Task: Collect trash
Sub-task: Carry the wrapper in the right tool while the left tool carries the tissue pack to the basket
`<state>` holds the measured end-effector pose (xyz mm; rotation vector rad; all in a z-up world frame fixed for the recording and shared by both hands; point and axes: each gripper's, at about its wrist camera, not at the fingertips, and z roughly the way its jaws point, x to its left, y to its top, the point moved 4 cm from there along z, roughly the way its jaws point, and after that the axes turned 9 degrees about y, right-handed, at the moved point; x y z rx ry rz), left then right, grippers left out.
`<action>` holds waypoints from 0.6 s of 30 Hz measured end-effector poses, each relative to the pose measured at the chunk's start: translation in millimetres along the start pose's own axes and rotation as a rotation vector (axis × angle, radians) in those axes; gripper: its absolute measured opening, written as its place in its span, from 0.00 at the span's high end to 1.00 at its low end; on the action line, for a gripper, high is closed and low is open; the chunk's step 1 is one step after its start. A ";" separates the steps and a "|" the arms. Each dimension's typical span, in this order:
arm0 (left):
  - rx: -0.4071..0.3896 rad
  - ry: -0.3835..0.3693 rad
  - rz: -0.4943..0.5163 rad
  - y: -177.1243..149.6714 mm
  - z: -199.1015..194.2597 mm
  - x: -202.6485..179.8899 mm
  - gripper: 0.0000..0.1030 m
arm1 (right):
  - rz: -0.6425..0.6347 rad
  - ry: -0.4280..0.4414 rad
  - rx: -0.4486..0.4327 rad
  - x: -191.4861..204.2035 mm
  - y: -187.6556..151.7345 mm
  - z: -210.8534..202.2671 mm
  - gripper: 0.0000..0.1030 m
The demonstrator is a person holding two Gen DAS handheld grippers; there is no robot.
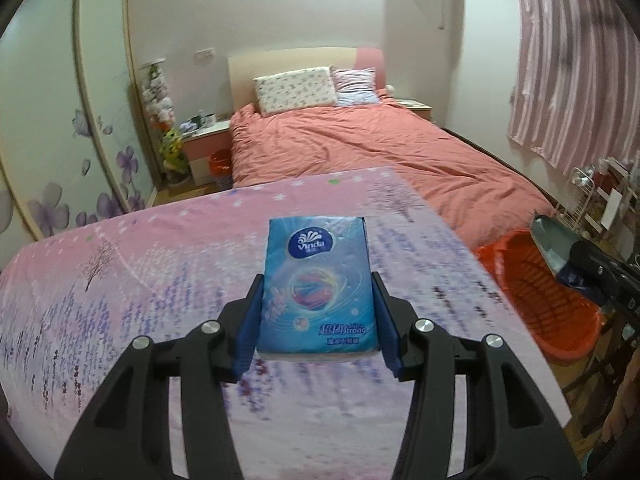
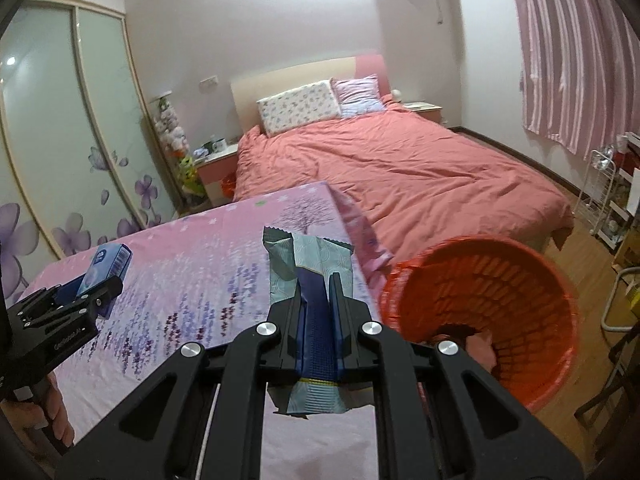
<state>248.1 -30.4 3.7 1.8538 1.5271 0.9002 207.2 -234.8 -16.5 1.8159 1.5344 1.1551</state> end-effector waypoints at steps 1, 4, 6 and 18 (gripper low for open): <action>-0.005 -0.008 0.008 1.1 -3.8 -7.8 0.52 | 0.006 -0.006 -0.006 -4.9 0.2 -3.3 0.90; -0.013 -0.034 0.029 3.5 -10.0 -26.1 0.52 | 0.023 -0.022 -0.022 -20.1 -0.3 -12.3 0.90; -0.016 -0.053 0.040 4.8 -13.3 -39.6 0.52 | 0.034 -0.032 -0.031 -32.3 -1.5 -19.9 0.90; -0.001 -0.228 0.123 5.5 -20.6 -154.2 0.52 | 0.146 -0.088 -0.054 -112.2 -6.1 -33.6 0.90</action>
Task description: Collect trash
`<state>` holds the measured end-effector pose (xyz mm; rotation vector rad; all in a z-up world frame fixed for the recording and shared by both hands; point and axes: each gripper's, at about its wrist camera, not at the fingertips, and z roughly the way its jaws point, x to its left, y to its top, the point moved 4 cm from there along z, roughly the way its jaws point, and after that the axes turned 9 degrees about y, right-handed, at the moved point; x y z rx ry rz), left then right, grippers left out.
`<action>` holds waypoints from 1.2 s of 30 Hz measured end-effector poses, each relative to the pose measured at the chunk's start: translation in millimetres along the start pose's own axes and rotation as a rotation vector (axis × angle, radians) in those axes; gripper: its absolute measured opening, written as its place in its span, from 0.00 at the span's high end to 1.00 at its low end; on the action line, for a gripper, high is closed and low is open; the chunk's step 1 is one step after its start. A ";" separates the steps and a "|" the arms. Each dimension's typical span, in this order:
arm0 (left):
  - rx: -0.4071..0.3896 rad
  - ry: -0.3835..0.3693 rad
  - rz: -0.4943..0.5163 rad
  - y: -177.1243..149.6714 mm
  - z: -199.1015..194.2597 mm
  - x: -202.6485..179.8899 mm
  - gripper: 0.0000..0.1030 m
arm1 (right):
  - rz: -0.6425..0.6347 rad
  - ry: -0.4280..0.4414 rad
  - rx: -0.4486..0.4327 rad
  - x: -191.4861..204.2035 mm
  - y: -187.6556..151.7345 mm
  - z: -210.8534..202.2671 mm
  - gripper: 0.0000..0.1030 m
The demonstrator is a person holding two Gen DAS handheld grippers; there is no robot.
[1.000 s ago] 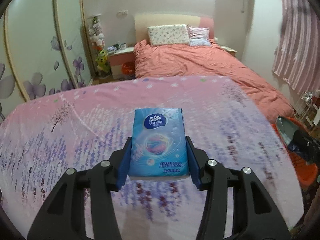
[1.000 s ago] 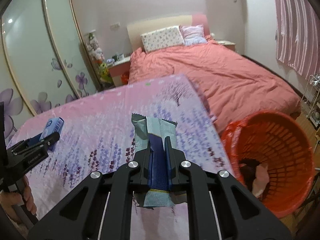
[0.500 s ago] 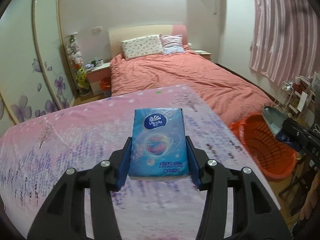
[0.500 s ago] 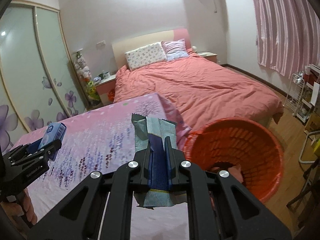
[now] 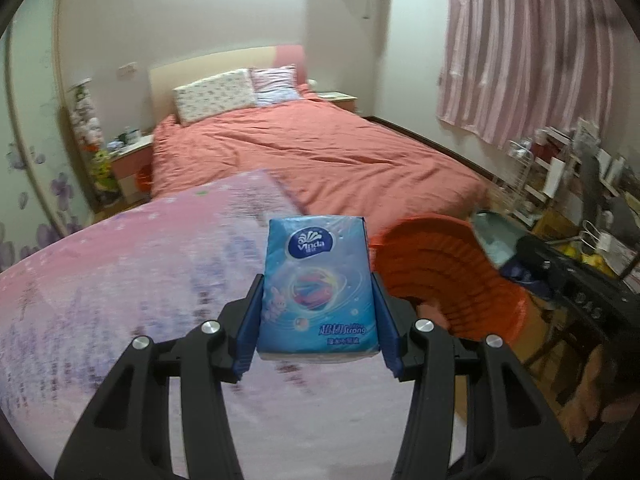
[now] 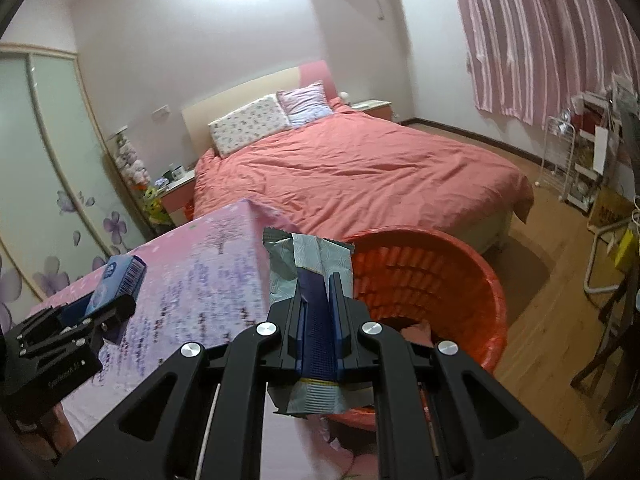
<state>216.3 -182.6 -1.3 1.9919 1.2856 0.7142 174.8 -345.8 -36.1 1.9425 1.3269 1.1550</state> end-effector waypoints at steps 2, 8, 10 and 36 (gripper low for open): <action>0.006 -0.037 0.016 2.1 6.0 -23.3 0.52 | 0.013 -0.008 -0.003 -9.1 1.8 1.2 0.90; 0.037 -0.120 0.057 6.1 29.9 -81.7 0.52 | 0.064 -0.023 -0.008 -38.6 8.7 11.4 0.90; 0.051 -0.134 0.069 5.8 40.7 -96.4 0.51 | 0.086 -0.024 -0.005 -49.3 10.2 16.8 0.90; -0.016 0.049 -0.015 -43.1 -12.4 -8.9 0.04 | -0.141 -0.300 -0.103 -8.6 -17.4 -48.5 0.02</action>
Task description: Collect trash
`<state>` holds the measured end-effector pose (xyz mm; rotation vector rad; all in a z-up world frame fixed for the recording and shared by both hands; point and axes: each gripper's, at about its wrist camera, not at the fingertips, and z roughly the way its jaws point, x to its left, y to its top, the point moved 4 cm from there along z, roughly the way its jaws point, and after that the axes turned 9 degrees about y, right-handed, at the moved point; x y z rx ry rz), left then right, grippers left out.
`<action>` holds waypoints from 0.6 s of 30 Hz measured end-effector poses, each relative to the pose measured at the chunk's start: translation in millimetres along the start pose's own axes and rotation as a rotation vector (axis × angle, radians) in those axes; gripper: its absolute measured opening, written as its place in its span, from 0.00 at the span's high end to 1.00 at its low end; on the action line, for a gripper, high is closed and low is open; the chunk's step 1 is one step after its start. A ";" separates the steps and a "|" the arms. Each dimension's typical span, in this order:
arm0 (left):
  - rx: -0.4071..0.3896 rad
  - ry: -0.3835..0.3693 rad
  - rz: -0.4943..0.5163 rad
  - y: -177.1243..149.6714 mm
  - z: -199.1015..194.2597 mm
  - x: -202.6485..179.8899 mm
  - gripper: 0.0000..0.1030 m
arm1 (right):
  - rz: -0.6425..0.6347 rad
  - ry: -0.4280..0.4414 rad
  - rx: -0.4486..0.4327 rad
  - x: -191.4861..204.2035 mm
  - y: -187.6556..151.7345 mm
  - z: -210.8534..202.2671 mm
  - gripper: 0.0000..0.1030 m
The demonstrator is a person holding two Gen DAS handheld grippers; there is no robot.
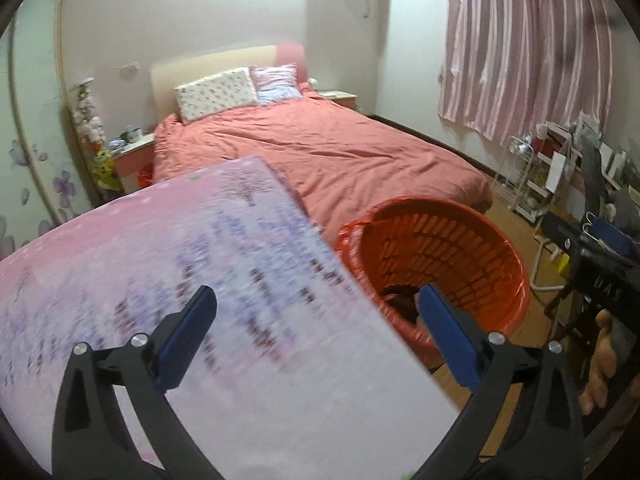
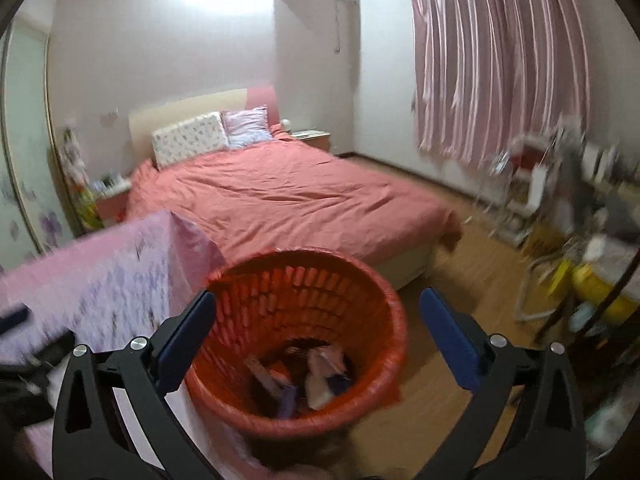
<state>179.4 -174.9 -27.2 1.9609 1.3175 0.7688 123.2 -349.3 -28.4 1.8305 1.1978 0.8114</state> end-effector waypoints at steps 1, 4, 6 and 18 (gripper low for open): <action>-0.012 0.011 -0.010 -5.5 -10.4 8.7 0.04 | -0.026 -0.010 -0.001 6.1 -2.3 -7.3 0.02; -0.040 0.055 -0.038 -22.5 -38.3 31.6 0.04 | -0.073 0.064 -0.021 29.0 -12.4 -39.4 0.02; -0.056 0.095 -0.053 -35.4 -55.9 44.6 0.04 | -0.085 0.099 -0.056 40.2 -18.8 -60.9 0.02; -0.111 0.237 -0.167 -113.3 -130.5 104.0 0.04 | -0.057 0.111 -0.145 83.3 -52.3 -117.0 0.02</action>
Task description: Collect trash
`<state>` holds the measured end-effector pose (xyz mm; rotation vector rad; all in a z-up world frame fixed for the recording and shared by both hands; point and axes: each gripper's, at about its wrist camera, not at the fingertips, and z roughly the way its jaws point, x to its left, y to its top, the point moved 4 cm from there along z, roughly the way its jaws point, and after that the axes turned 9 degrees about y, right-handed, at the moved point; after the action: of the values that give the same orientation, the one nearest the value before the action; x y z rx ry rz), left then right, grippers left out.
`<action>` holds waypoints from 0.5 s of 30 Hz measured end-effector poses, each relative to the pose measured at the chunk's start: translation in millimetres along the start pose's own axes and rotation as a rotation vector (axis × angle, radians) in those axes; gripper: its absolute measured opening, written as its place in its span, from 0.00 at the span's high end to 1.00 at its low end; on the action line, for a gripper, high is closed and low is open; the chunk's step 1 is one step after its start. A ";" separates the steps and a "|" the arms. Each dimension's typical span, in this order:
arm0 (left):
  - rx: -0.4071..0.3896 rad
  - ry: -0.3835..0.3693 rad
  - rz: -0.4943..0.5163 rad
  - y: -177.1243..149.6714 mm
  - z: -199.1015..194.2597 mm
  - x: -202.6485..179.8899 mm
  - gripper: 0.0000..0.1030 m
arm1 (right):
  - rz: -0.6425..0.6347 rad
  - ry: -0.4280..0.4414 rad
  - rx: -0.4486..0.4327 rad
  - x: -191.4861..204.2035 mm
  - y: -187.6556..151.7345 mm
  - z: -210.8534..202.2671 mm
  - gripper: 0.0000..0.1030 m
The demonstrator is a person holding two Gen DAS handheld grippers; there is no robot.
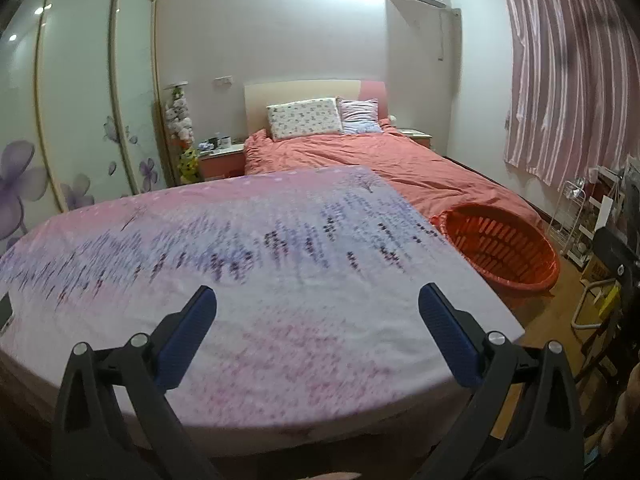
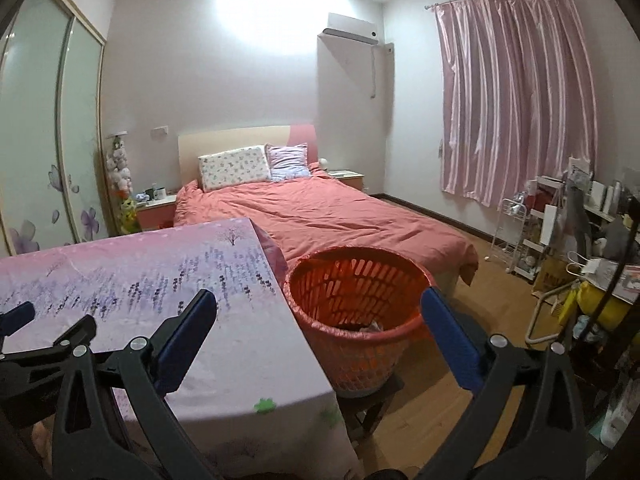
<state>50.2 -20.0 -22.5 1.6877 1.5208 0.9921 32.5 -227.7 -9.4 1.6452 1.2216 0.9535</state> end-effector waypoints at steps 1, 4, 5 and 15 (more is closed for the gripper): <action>0.000 0.001 -0.007 -2.6 -2.2 2.8 0.04 | 0.003 -0.008 0.004 1.5 -2.0 0.6 0.02; 0.006 0.020 -0.030 -10.4 -7.6 10.4 0.04 | 0.009 -0.050 0.015 1.0 -9.1 0.1 0.02; 0.008 0.025 -0.033 -12.4 -8.3 11.6 0.04 | 0.011 -0.069 0.019 1.8 -12.1 -2.1 0.02; 0.014 0.061 -0.043 -19.9 -14.9 13.5 0.04 | 0.031 -0.102 0.151 10.2 -27.4 0.9 0.02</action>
<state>27.9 -4.6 -30.5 1.6411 1.5999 1.0206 27.0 -213.6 -34.4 1.8131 1.2269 0.8019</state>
